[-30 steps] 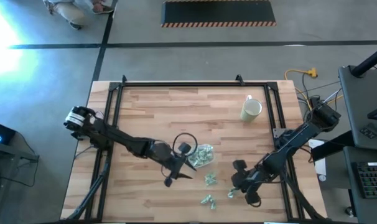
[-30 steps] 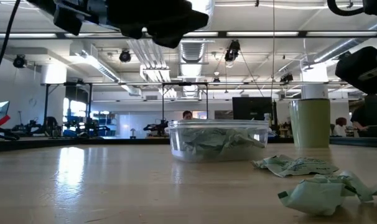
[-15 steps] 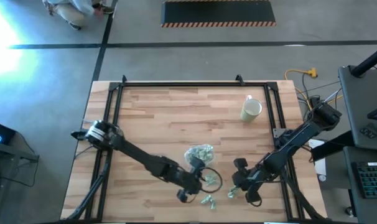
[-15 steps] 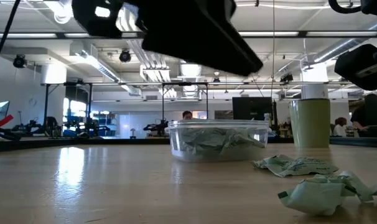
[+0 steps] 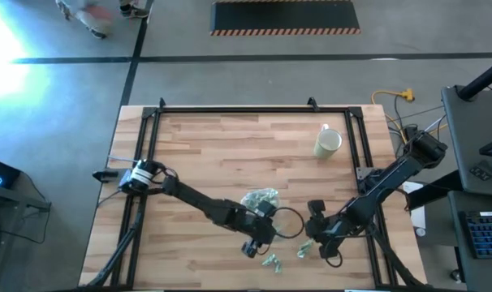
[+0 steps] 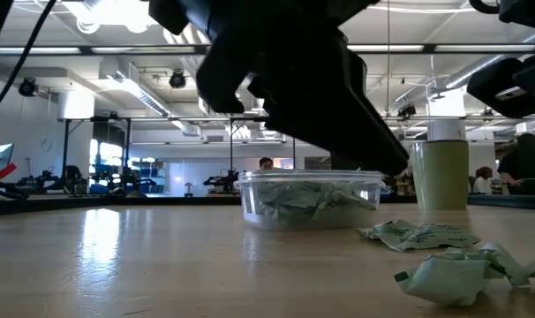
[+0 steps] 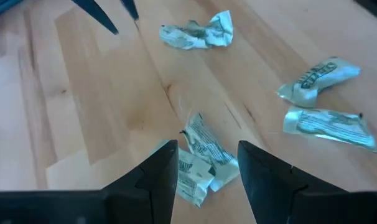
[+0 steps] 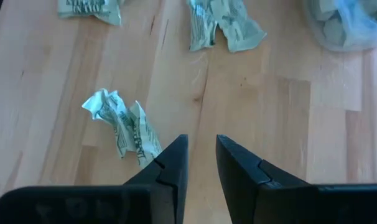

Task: Pick and place items into bin
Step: Put the Stevia packet into the transparent bin

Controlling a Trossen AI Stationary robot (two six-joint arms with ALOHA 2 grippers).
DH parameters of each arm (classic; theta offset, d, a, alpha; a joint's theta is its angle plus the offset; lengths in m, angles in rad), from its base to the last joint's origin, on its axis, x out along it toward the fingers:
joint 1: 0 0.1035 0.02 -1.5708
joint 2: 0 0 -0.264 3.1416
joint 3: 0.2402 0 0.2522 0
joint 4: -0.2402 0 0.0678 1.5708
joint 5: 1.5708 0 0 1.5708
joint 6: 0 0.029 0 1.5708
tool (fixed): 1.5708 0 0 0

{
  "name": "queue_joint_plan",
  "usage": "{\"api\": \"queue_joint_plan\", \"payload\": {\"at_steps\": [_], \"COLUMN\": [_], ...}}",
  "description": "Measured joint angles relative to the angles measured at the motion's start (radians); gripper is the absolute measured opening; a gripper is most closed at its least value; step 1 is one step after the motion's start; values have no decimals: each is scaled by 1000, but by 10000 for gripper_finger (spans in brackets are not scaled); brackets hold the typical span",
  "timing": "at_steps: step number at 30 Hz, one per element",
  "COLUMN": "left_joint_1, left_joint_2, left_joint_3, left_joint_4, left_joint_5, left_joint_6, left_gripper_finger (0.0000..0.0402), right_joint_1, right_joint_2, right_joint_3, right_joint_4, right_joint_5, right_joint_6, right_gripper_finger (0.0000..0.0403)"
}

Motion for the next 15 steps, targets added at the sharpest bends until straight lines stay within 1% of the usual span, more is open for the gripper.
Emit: {"api": "queue_joint_plan", "payload": {"at_steps": [8, 15], "left_joint_1": [0, 1], "left_joint_2": [8, 61], "left_joint_3": [-4, -6], "left_joint_4": [0, 14], "left_joint_5": [13, 13], "left_joint_6": [10, 54], "left_gripper_finger": [149, 122], "right_joint_1": [10, 10], "right_joint_2": [-1, -1], "right_joint_3": [-2, -2], "right_joint_4": [2, 11], "right_joint_5": [13, 20], "right_joint_6": [0, -1], "right_gripper_finger": [69, 66]}}
